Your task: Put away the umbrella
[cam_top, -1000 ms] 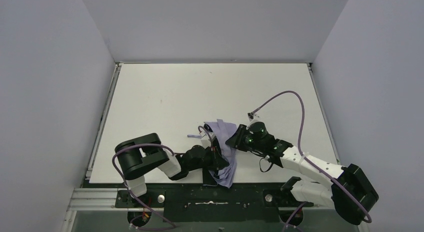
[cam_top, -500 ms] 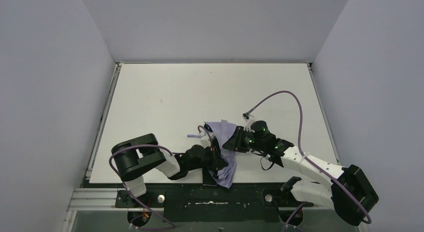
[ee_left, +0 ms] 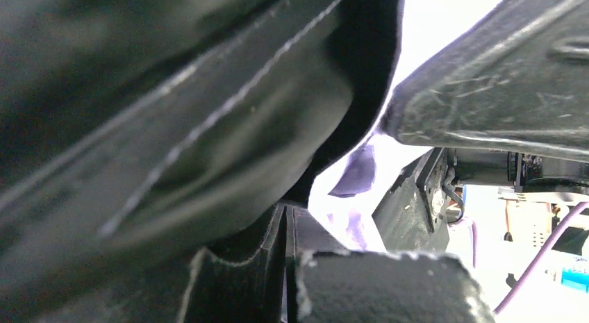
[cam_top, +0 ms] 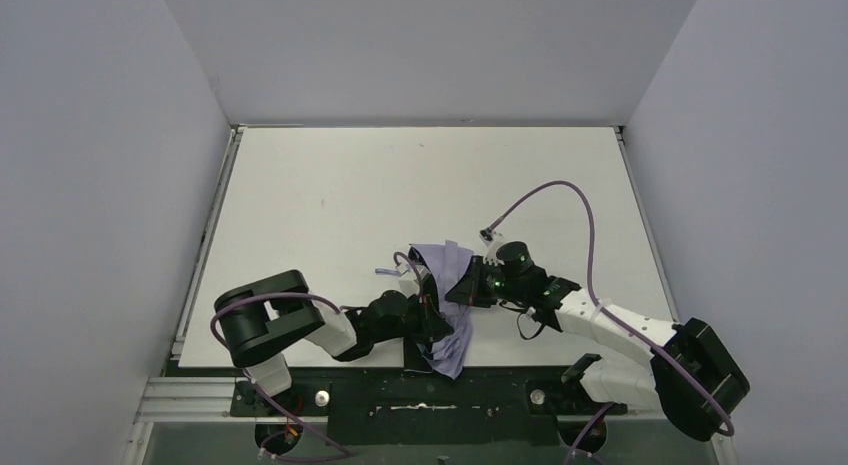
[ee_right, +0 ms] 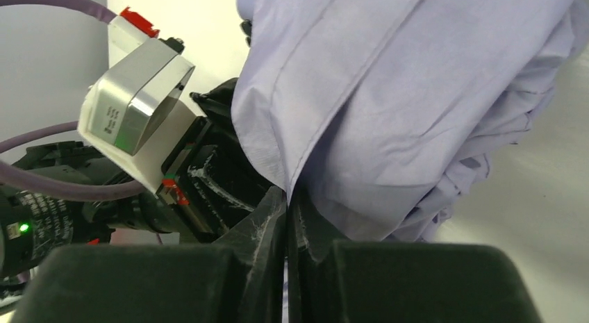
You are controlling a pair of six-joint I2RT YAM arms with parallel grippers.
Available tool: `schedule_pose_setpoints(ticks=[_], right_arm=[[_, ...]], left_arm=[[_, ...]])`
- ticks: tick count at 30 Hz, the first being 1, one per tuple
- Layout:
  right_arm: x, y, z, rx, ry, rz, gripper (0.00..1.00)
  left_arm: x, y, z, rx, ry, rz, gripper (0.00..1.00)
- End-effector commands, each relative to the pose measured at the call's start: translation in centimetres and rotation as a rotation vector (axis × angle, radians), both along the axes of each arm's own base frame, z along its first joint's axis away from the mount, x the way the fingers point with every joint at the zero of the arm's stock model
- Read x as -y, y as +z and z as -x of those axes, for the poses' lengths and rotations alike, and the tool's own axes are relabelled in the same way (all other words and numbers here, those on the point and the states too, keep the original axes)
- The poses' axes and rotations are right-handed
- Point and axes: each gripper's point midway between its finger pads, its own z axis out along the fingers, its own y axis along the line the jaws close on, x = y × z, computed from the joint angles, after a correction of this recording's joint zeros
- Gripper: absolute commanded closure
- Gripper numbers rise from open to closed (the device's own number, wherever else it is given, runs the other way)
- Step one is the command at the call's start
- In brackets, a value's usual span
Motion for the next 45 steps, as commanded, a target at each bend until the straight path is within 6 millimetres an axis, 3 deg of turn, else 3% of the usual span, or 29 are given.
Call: schedule_pose_setpoints(ticks=[1, 4, 6, 9, 15, 21, 28, 34, 45], right_arm=[[-1.1, 5.2, -0.6, 0.149, 0.047, -0.123, 1.0], [-0.7, 6.3, 0.5, 0.177, 0.07, -0.161, 1.0], [-0.3, 6.5, 1.2, 0.188, 0.074, -0.174, 1.0], [0.4, 5.7, 1.8, 0.181, 0.061, -0.157, 1.0], [0.9, 6.0, 1.3, 0.21, 0.043, -0.141, 1.0], [0.4, 6.3, 1.3, 0.231, 0.074, -0.157, 1.0], [0.2, 7.4, 2.0, 0.252, 0.116, -0.201, 1.0], [-0.2, 8.0, 2.6, 0.26, 0.155, -0.23, 1.0], [-1.1, 7.4, 4.2, 0.224, 0.225, -0.27, 0.96]], left_arm=[[-1.2, -0.3, 0.0, 0.027, 0.005, -0.053, 1.0], [-1.0, 1.1, 0.0, 0.054, -0.006, -0.034, 0.88], [-1.1, 2.4, -0.1, 0.08, -0.012, -0.036, 0.73], [-1.9, 4.6, -0.2, 0.13, -0.016, -0.068, 0.56], [-5.9, 7.7, 0.3, 0.214, -0.021, -0.202, 0.37], [-10.1, 7.5, 1.0, 0.21, 0.023, -0.291, 0.37], [-11.5, 7.6, -0.3, 0.228, 0.086, -0.348, 0.45], [-11.2, 6.3, -1.9, 0.207, 0.093, -0.422, 0.53], [-8.3, 4.8, -3.5, 0.174, 0.061, -0.43, 0.5]])
